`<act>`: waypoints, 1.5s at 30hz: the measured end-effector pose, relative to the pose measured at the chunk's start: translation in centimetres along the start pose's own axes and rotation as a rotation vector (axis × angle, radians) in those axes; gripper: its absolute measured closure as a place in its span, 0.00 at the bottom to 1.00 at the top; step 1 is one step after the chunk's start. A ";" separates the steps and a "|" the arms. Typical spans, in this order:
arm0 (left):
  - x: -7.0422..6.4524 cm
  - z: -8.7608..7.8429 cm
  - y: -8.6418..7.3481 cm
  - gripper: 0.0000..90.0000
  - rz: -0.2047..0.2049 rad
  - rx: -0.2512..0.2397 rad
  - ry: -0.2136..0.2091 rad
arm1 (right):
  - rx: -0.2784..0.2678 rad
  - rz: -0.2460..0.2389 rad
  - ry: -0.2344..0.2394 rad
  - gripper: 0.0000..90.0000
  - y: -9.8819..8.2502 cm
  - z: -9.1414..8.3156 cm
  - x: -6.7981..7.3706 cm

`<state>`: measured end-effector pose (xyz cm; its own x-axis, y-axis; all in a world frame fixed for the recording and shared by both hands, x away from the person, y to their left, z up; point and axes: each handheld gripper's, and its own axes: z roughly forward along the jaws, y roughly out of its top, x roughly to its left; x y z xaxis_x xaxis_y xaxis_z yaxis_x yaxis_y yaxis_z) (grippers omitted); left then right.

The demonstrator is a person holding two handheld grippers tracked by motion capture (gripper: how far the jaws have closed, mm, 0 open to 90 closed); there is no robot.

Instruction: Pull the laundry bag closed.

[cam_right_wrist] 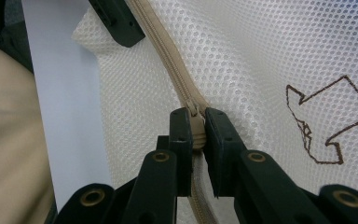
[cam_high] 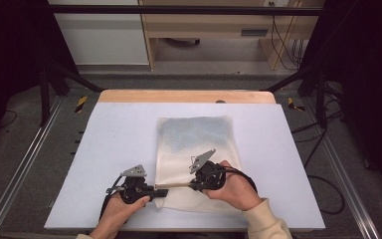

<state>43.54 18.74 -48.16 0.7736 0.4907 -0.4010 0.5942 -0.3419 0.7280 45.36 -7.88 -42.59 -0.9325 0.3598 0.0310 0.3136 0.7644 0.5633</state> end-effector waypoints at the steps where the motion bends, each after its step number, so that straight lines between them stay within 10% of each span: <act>1: 0.0 0.0 0.0 0.92 0.000 0.000 0.000 | 0.000 0.002 -0.002 0.91 0.0 0.0 0.0; 45: -0.1 0.1 0.0 0.92 0.006 0.002 -0.006 | -0.007 0.032 -0.009 0.91 -1.4 -0.9 -0.3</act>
<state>43.52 18.60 -48.19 0.7783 0.4837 -0.4003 0.5902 -0.3460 0.7294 45.02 -9.56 -42.69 -0.9203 0.3890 0.0414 0.3419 0.7486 0.5681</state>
